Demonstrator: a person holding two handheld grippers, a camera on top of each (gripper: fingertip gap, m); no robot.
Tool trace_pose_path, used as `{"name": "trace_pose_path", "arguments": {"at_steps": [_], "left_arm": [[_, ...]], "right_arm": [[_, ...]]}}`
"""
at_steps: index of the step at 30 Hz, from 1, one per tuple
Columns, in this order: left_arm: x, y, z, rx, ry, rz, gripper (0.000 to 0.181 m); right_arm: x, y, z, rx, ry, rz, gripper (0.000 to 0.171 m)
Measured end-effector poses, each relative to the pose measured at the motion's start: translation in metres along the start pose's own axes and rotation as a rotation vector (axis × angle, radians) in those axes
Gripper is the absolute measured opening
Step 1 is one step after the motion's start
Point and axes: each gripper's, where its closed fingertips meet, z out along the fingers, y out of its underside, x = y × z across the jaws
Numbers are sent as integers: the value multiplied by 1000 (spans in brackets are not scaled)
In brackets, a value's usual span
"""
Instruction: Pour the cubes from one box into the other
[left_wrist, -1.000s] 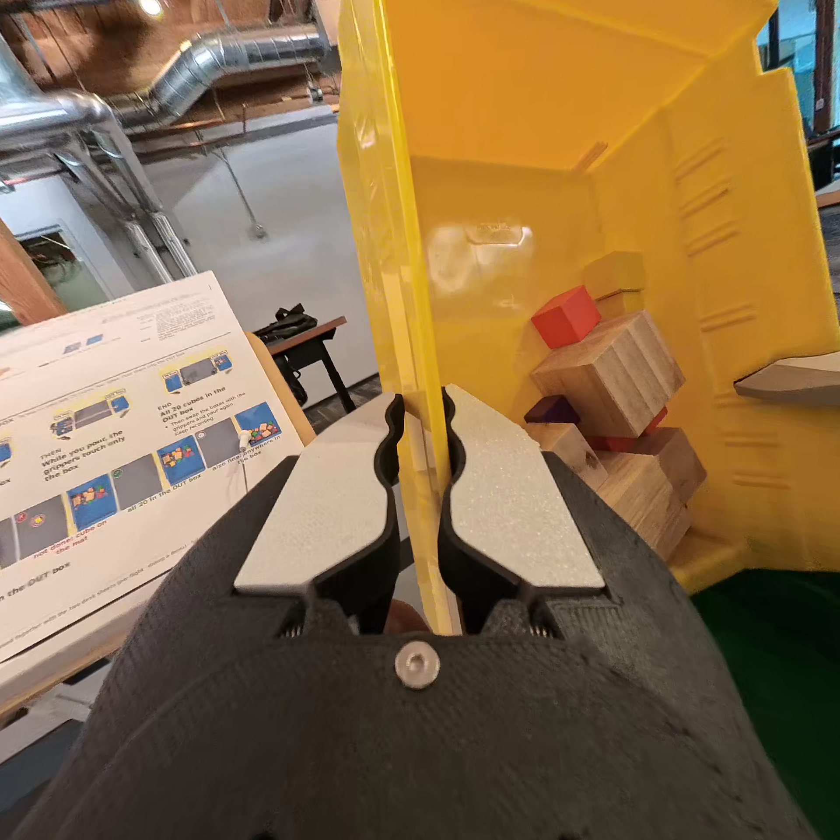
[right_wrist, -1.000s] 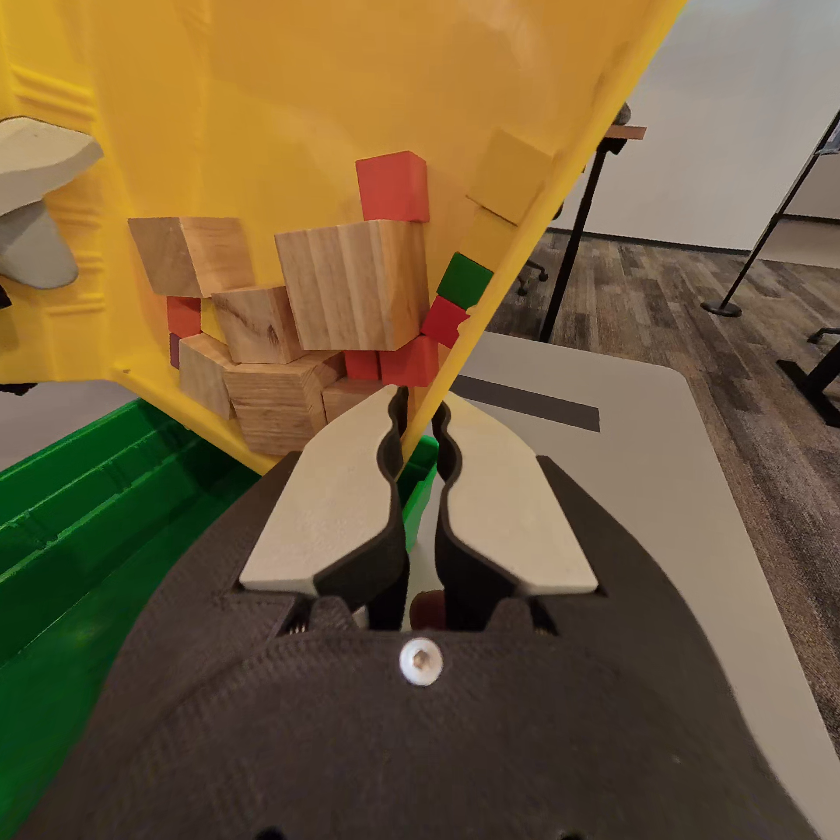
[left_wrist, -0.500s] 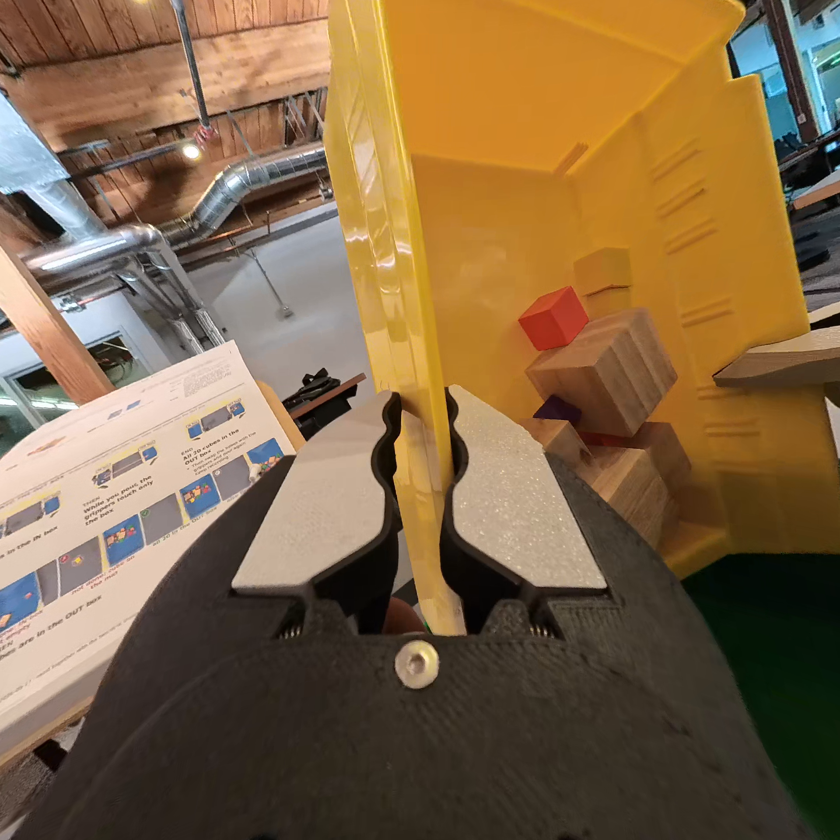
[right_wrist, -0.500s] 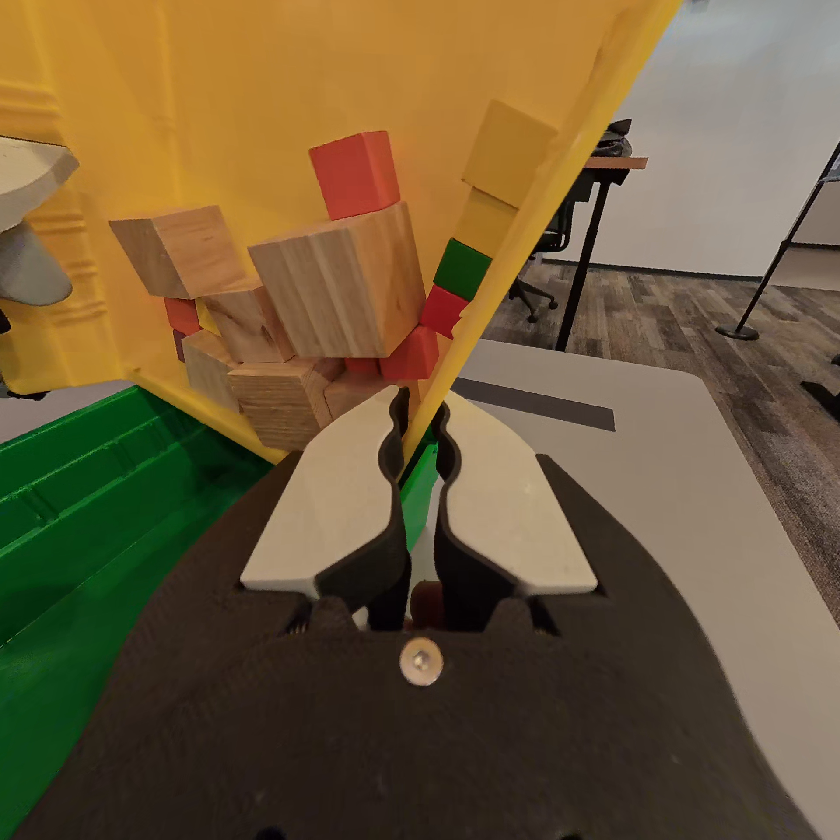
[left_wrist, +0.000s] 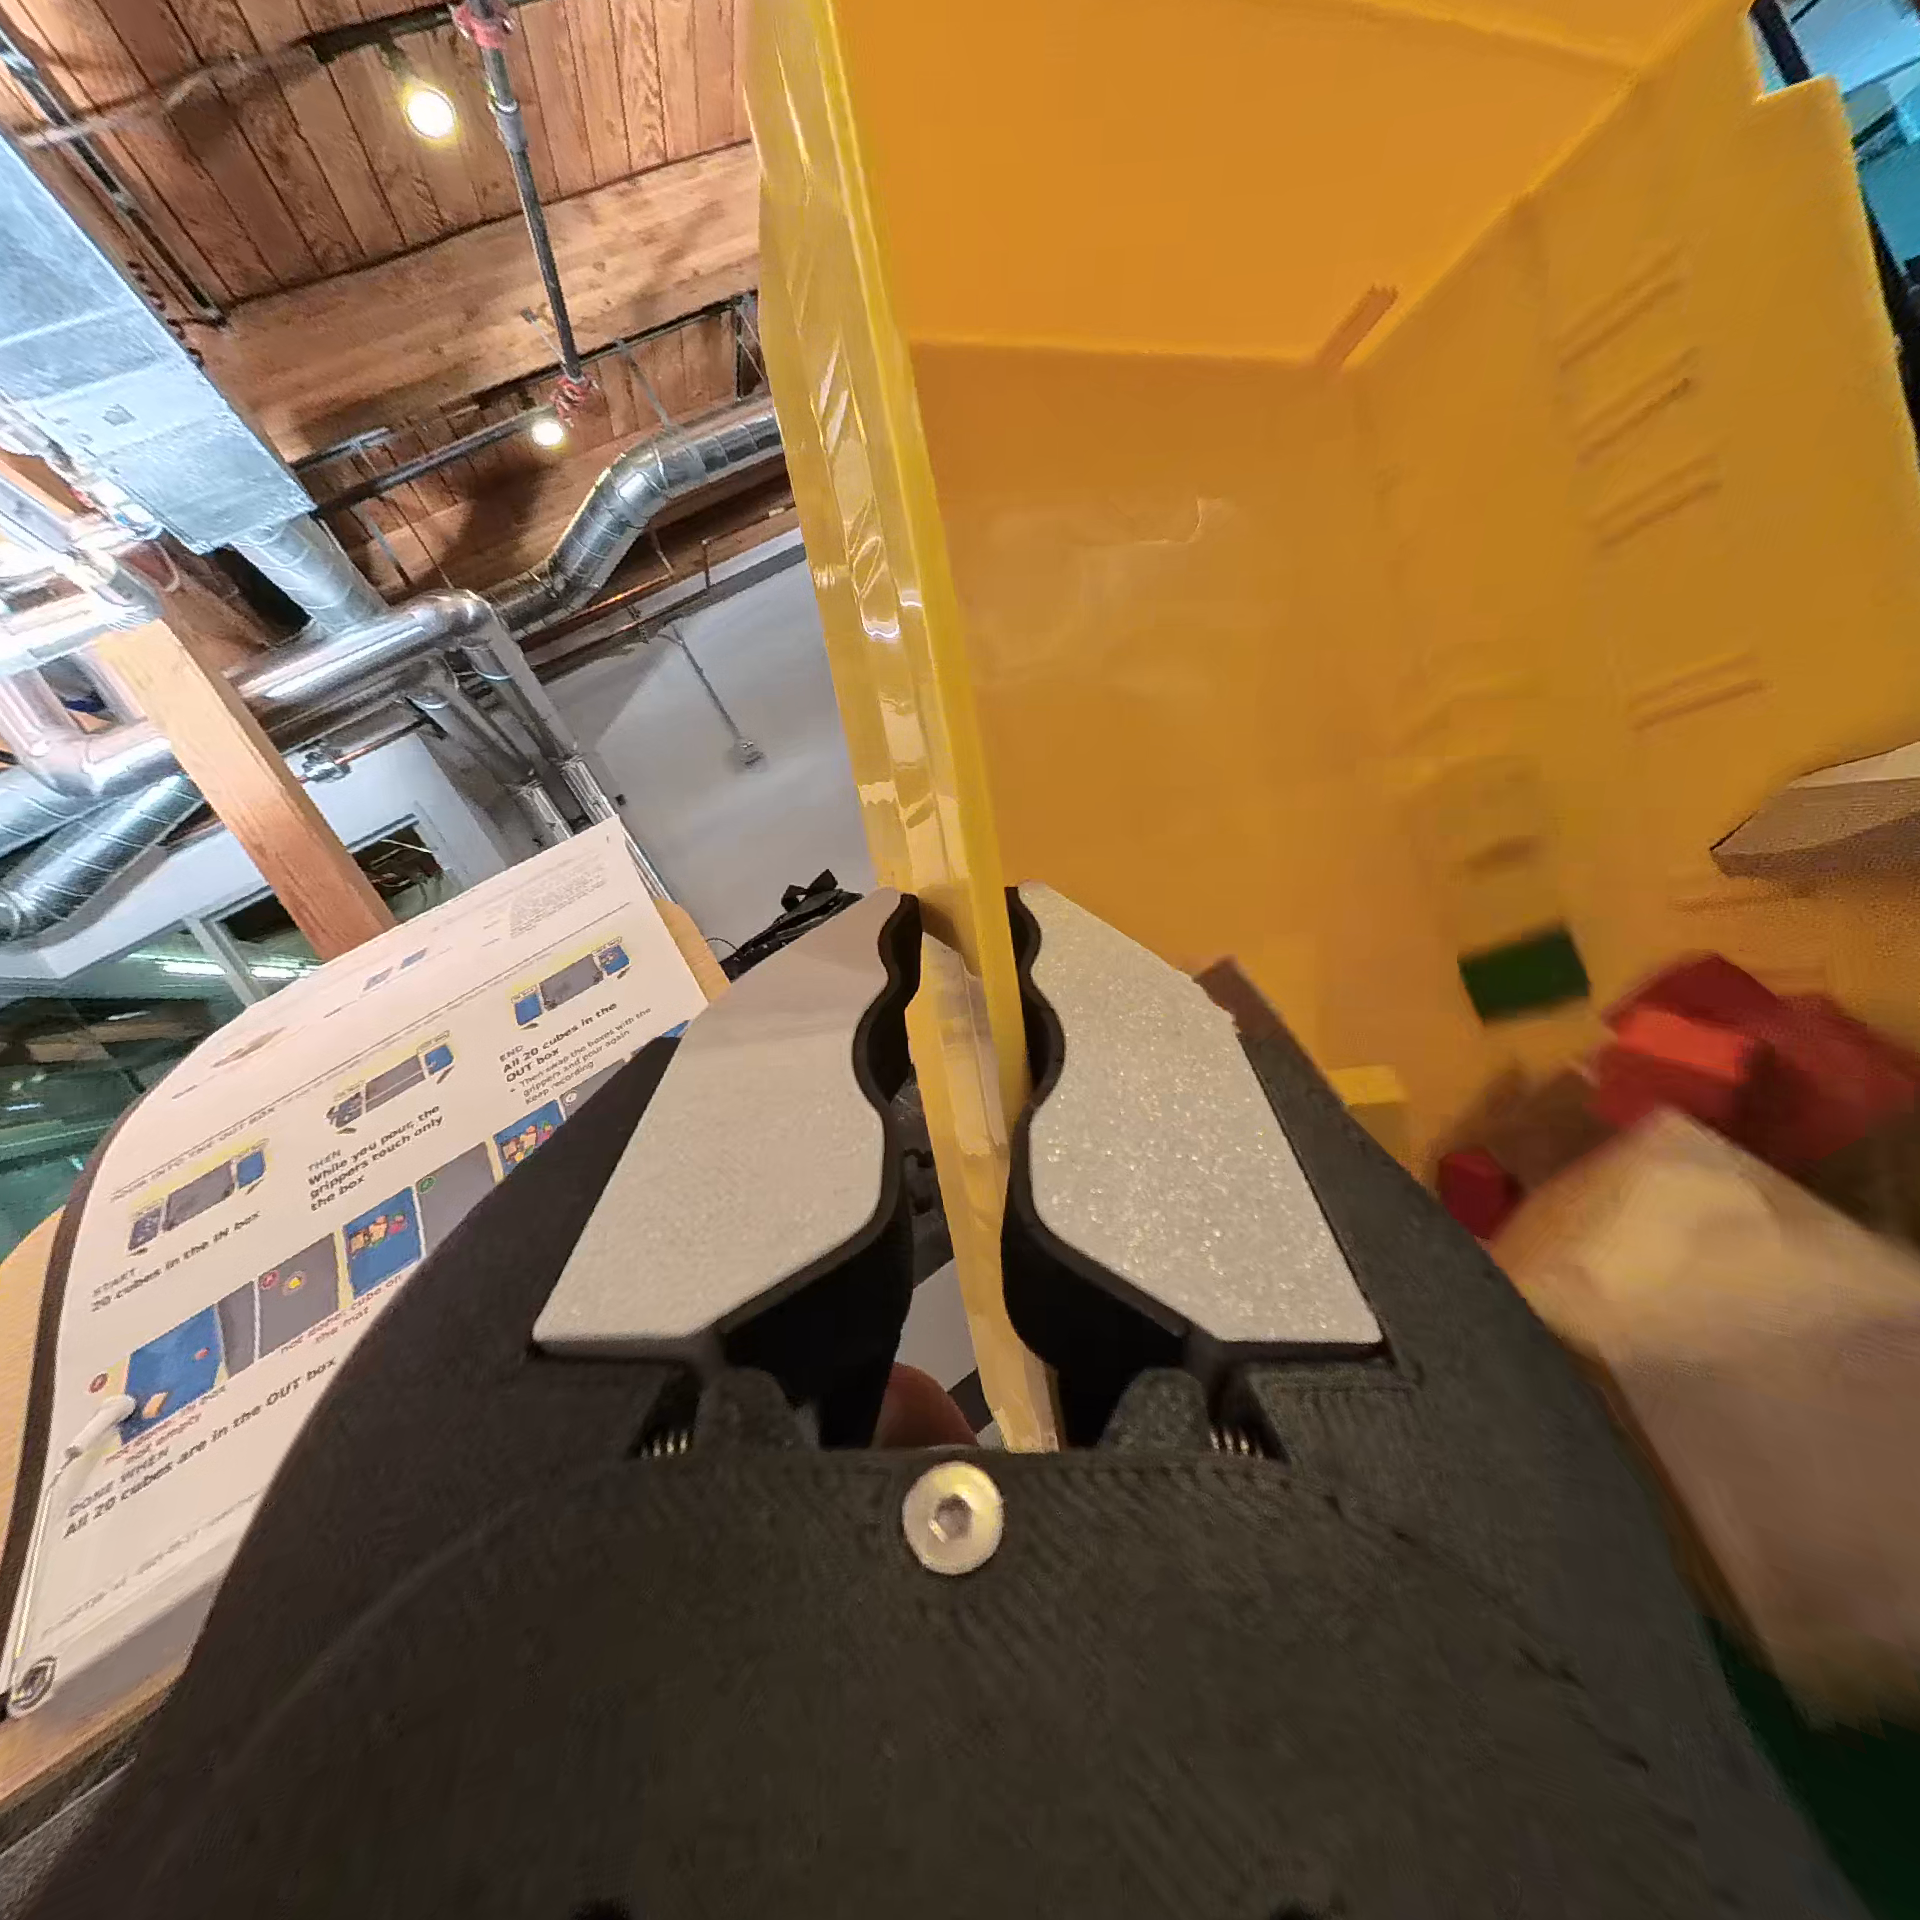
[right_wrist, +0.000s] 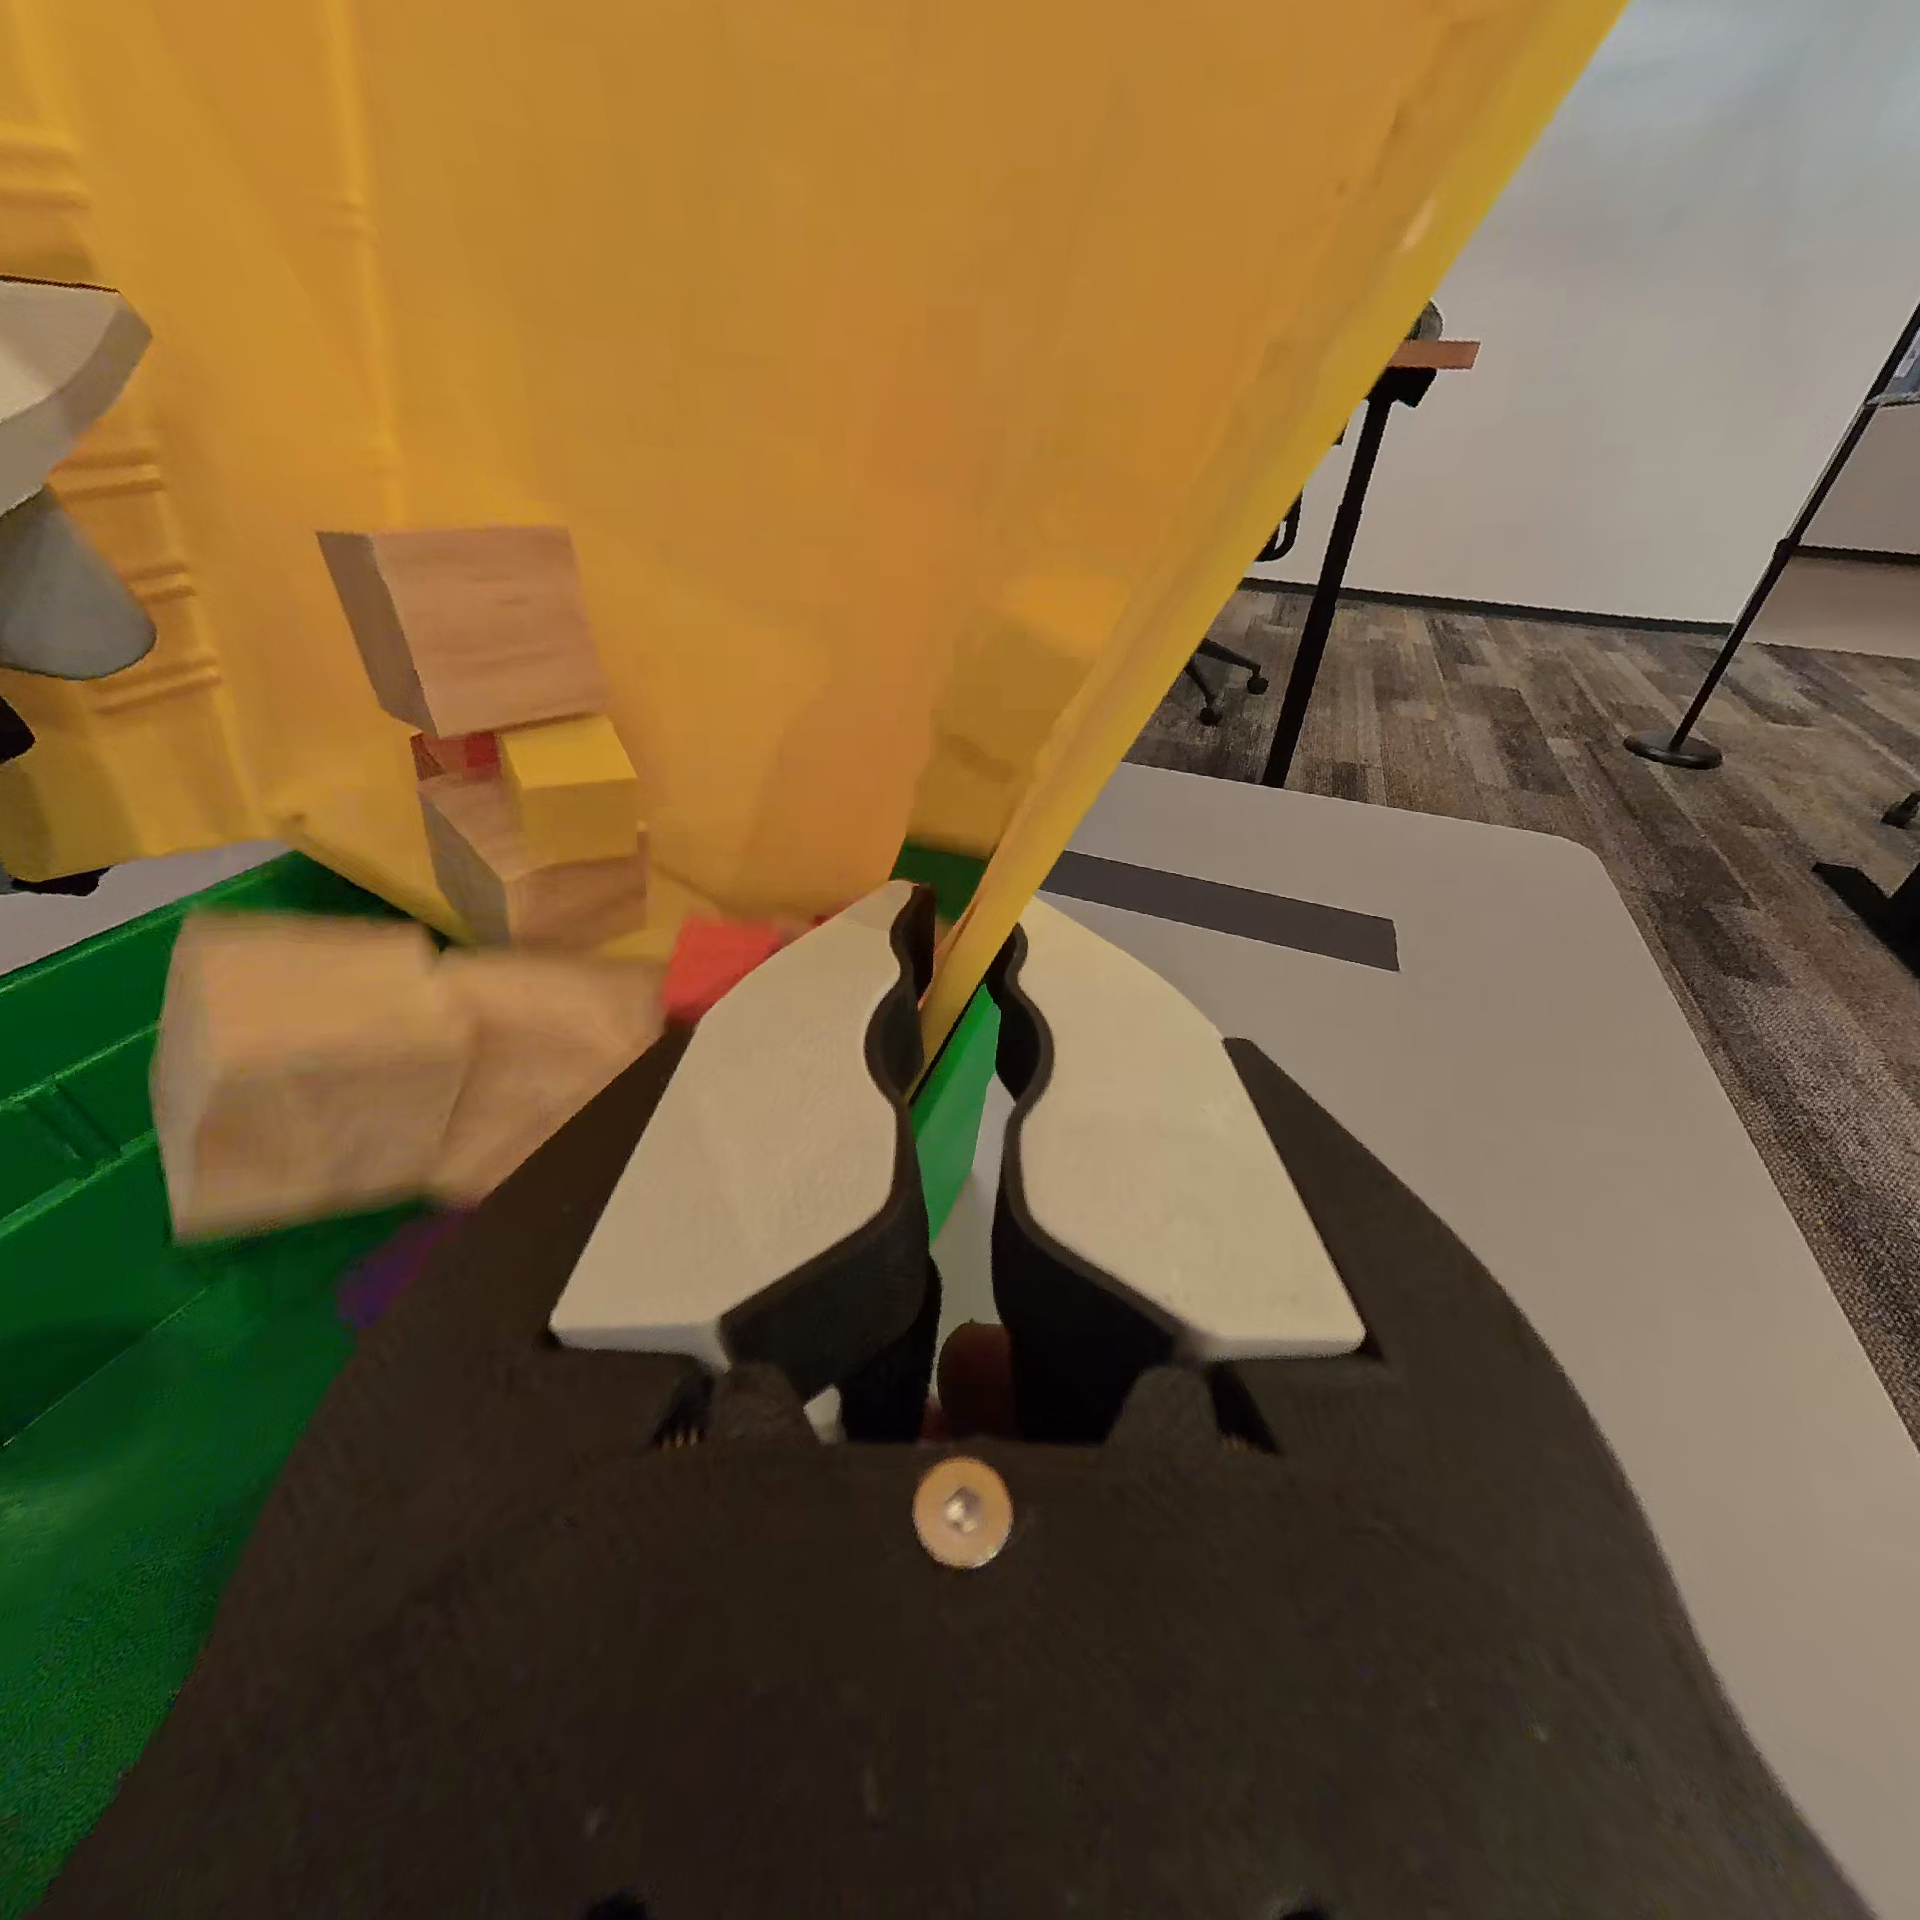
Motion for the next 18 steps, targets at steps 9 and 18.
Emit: {"name": "trace_pose_path", "arguments": {"at_steps": [9,18], "left_arm": [[-2,-2,2,18,-6,-2,14],[-13,-16,12,72,-35,12,13]], "right_arm": [[3,-6,0,23,8,-10,3],[8,-32,0,76,15,-49,4]]}}
